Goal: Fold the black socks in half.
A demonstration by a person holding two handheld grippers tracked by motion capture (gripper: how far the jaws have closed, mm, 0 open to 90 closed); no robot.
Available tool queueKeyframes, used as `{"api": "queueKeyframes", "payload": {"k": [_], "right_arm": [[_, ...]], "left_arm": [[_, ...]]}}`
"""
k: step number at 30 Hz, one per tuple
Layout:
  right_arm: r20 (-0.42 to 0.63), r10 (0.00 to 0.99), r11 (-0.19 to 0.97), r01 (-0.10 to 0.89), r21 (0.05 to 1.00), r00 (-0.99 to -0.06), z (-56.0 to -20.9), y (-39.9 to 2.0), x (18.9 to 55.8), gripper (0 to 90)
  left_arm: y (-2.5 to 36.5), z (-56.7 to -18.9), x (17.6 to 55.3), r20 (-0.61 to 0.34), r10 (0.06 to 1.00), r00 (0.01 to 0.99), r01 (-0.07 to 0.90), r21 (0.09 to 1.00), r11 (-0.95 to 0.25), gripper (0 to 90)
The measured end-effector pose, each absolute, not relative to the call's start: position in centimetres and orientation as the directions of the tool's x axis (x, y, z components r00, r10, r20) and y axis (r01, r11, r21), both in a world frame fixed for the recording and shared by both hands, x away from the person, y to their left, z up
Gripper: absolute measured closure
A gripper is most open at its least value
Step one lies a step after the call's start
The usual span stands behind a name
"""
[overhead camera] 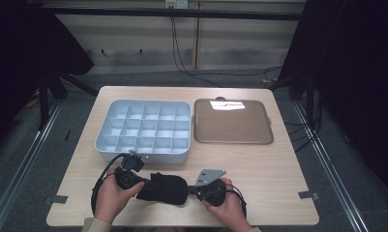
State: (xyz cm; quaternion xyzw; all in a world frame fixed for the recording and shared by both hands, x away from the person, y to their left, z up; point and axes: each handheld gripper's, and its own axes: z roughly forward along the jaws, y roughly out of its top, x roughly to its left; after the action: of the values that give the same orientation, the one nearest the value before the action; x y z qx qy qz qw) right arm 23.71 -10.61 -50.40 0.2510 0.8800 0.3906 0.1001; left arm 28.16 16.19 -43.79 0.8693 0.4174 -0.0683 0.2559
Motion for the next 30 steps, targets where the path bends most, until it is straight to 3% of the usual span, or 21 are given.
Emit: {"api": "queueKeyframes", "payload": {"k": [30], "right_arm": [[0.019, 0.517, 0.569, 0.359, 0.74, -0.856, -50.4, -10.4, 23.7, 90.0]], "left_arm": [[14.7, -42.8, 28.2, -0.345, 0.662, 0.666, 0.742, 0.397, -0.54, 83.3]]}}
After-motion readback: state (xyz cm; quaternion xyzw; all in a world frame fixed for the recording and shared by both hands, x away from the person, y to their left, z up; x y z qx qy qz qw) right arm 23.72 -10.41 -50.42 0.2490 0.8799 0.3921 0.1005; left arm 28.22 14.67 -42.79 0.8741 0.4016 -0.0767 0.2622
